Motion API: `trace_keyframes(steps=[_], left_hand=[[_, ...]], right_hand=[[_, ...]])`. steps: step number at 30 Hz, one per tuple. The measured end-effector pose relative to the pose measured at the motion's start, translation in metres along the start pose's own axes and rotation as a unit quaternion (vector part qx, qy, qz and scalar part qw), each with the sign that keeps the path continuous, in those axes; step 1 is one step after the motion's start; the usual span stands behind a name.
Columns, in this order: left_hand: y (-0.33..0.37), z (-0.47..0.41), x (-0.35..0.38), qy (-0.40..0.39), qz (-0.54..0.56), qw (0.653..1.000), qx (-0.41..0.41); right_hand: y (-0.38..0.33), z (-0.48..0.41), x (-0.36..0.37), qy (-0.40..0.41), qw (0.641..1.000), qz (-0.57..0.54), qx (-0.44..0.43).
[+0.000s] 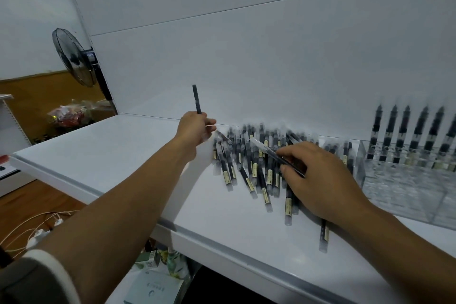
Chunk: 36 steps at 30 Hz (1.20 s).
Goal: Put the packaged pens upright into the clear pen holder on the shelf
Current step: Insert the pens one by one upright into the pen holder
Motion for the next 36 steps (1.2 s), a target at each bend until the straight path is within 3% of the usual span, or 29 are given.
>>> trace_keyframes(steps=[2,5,10,15,19,25,31,36], left_hand=[[-0.001,0.008,-0.011,0.01,-0.117,0.993,0.018],[-0.011,0.029,-0.016,-0.036,-0.286,0.957,0.037],[-0.023,0.071,-0.009,-0.101,-0.357,0.927,0.054],[-0.017,0.091,0.006,-0.076,-0.442,0.889,0.092],[-0.016,0.094,0.011,-0.073,-0.431,0.894,0.097],[-0.003,0.103,0.02,-0.069,-0.45,0.884,0.106],[-0.011,0.107,0.021,-0.107,-0.311,0.943,0.049],[-0.001,0.123,0.019,-0.112,-0.194,0.971,0.089]], right_hand=[[0.0,0.0,0.0,0.004,1.0,-0.006,-0.001],[0.0,-0.001,0.0,0.006,1.0,-0.006,0.001],[-0.004,0.0,-0.001,0.003,1.0,-0.015,0.001],[-0.014,0.005,-0.006,0.002,1.0,-0.023,-0.009],[-0.027,0.009,-0.006,-0.029,0.999,0.018,-0.032],[-0.025,0.02,-0.01,-0.014,1.0,0.005,0.002],[-0.029,0.037,-0.024,0.01,1.0,-0.023,0.014],[-0.031,0.049,-0.047,0.044,0.997,-0.061,0.031]])
Point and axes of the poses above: each hand's wrist, its own z-axis away from the middle knuckle, its own x-axis out of the palm, y = z × x, the point moved 9 cm from there along -z, towards the middle knuckle, and after that the axes turned 15 degrees about -z, right-handed, at the moved point
